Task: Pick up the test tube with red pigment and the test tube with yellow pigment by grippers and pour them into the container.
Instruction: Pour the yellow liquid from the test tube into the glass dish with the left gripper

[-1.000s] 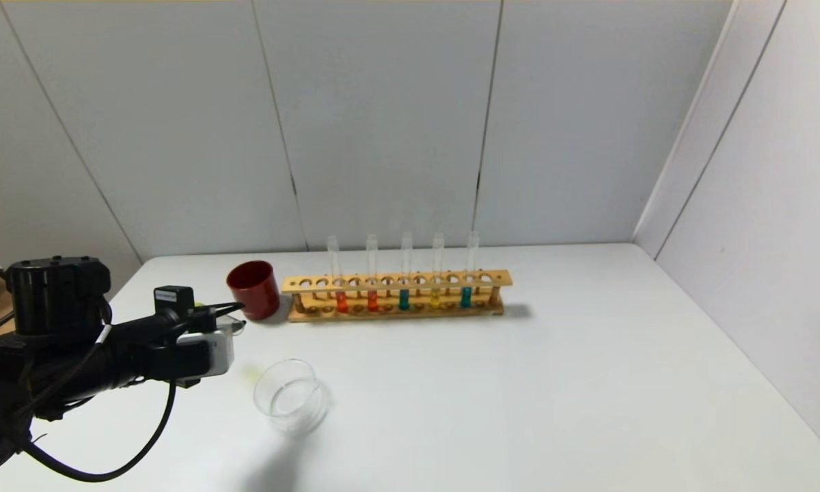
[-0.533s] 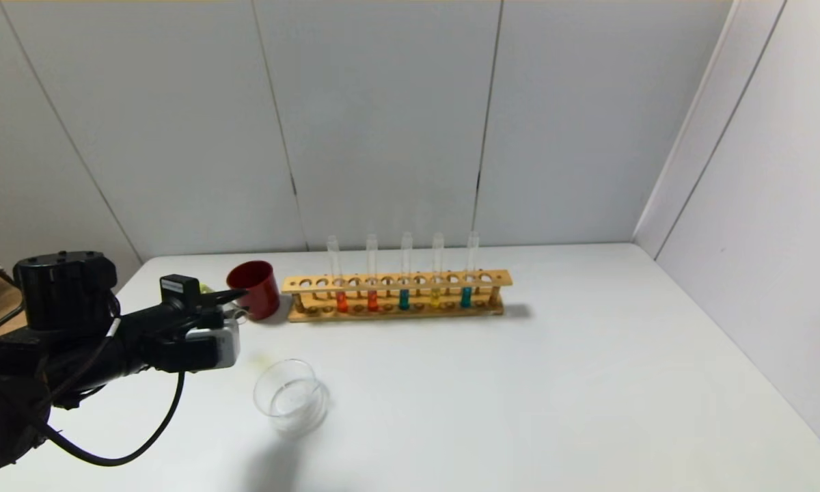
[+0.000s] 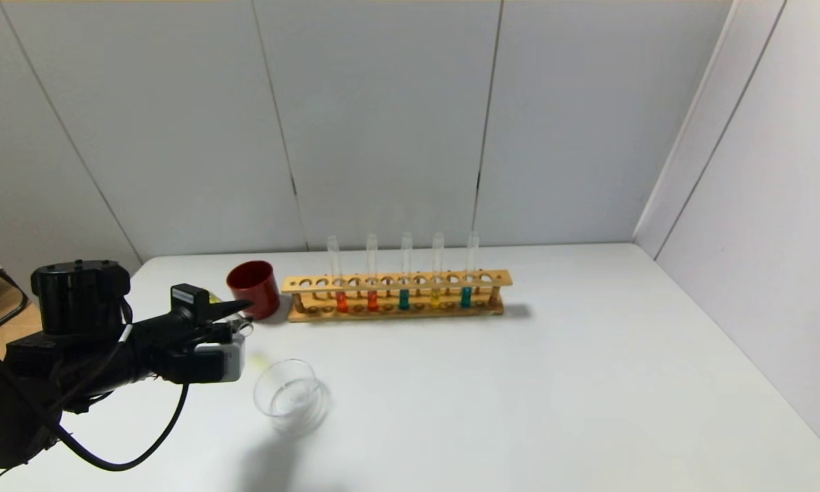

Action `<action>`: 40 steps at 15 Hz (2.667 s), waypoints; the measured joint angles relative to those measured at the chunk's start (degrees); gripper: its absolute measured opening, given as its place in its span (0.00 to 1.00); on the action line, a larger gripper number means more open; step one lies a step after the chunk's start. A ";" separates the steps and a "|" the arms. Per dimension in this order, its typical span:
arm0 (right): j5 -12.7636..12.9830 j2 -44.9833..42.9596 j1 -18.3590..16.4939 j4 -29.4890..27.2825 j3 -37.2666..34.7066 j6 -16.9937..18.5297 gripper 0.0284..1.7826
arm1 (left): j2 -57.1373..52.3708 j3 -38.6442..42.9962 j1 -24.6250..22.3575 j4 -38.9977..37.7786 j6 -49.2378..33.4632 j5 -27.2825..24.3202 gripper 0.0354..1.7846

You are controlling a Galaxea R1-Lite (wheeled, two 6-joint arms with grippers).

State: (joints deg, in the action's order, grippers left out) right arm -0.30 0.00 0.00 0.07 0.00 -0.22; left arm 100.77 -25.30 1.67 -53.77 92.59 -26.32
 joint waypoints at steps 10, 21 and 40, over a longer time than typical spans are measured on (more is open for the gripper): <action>-0.02 0.00 0.00 0.00 0.00 0.00 0.98 | 2.54 -0.02 0.11 -0.05 5.14 0.15 0.17; 0.00 0.00 0.00 0.00 0.00 0.00 0.98 | 7.86 -3.62 1.55 -0.28 6.06 0.69 0.17; 0.00 0.00 0.00 0.00 0.00 0.00 0.98 | 12.41 -4.61 1.13 -2.32 13.73 0.50 0.17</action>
State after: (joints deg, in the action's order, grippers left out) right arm -0.30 0.00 0.00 0.07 0.00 -0.22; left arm 113.18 -29.90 2.80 -56.09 106.31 -25.82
